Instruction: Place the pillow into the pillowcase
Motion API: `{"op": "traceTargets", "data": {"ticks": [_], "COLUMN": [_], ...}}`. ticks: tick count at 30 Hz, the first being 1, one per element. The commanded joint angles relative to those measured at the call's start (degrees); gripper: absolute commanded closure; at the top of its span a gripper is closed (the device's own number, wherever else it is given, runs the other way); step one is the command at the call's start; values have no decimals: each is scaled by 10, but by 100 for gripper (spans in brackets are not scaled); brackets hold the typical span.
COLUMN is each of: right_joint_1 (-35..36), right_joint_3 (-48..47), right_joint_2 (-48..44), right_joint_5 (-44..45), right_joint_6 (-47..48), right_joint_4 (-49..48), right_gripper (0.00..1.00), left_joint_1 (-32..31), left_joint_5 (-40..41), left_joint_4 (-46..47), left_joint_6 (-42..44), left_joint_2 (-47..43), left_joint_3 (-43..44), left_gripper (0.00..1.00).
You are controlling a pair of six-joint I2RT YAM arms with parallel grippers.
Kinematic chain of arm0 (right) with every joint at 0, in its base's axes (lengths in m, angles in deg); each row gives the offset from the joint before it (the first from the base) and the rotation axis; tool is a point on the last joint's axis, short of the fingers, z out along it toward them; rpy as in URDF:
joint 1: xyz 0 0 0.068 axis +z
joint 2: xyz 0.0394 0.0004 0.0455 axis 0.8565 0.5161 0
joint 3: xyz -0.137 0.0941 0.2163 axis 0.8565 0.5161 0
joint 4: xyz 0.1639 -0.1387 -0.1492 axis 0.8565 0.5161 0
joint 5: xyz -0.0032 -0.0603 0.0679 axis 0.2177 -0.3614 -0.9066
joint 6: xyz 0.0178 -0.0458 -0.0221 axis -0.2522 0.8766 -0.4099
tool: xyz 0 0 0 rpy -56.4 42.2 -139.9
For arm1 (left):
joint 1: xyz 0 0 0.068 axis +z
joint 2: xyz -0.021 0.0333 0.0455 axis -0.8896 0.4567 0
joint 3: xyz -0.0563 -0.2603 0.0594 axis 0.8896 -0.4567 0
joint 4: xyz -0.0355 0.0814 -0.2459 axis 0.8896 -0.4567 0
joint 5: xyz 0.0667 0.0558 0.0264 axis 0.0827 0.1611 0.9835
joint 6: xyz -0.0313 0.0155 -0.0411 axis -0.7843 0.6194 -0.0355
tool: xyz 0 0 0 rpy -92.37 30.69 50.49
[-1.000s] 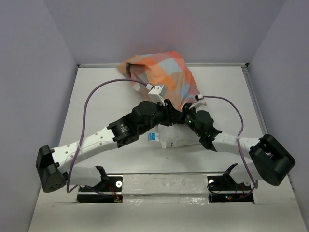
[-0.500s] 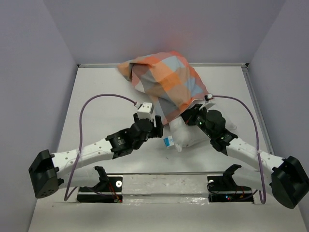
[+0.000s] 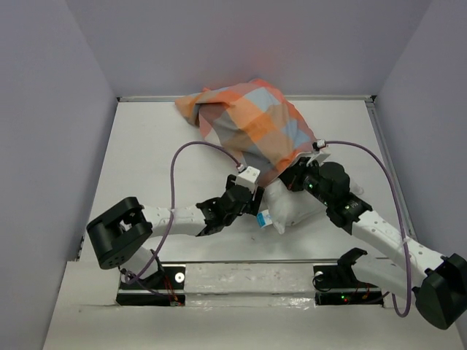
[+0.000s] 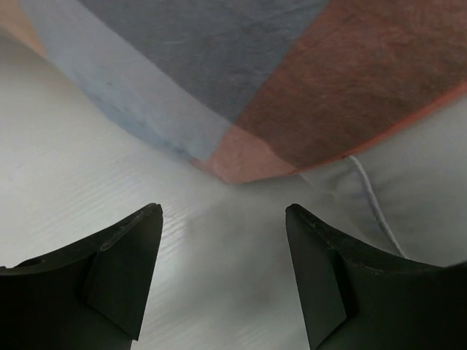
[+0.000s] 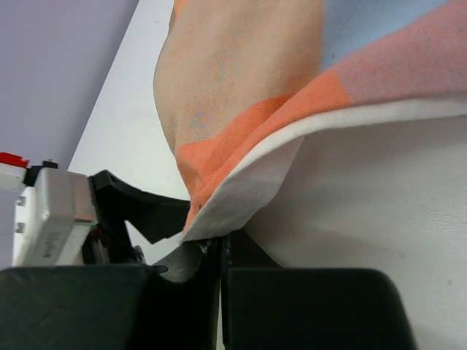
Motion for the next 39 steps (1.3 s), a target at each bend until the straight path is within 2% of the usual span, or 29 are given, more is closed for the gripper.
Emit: {"op": "traceTargets", "data": {"ticks": [1,3,5,9,10,11,15,17,21,24,26,27,28,31,35,37,39], "right_joint_1": [-3,-8,-8,-14,-14,-19,-19,-19,-19,-19,-19,-19,-19,-19,-19,-19,-19], "right_joint_3": [-42,-43,-43,-43,-43,-43,-49,-55,-57,-64,-65,-64,-58,-57,-70,-70,-73], "right_joint_2": [-8,-7,-5,-1,2,4,34,62,96,113,116,113,98,52,19,13,17], "right_joint_5": [-30,-28,-33,-26,-25,-19,28,93,168,142,111,107,104,95,77,66,50], "right_joint_6": [4,6,5,6,7,7,10,8,11,-3,-10,-11,-10,6,16,15,12], "right_joint_4": [-27,-26,-26,-26,-26,-26,-70,-102,-218,-239,-234,-220,-211,-151,-115,-108,-106], "right_gripper": [100,100,100,100,100,100,100,100,100,100,100,100,100,100,100,100,100], "left_joint_1": [1,1,1,1,1,0,-32,-64,-91,-91,-84,-81,-69,-21,10,11,12], "left_joint_5": [-43,-58,-35,73,72,66,31,4,-55,-22,39,55,84,64,43,34,32], "left_joint_4": [115,122,119,89,83,82,59,22,14,3,-28,-50,-58,-39,-4,22,46], "left_joint_6": [49,52,52,43,41,39,26,6,-51,-70,-63,-54,-48,-10,30,60,69], "left_joint_2": [45,54,64,65,58,37,-29,-67,-133,-160,-151,-146,-139,-90,-21,7,46], "left_joint_3": [25,30,37,51,50,43,21,22,-1,-31,-16,-7,13,39,61,70,82], "left_gripper": [21,21,24,80,100,100,100,100,100,100,98,88,62,43,36,29,26]}}
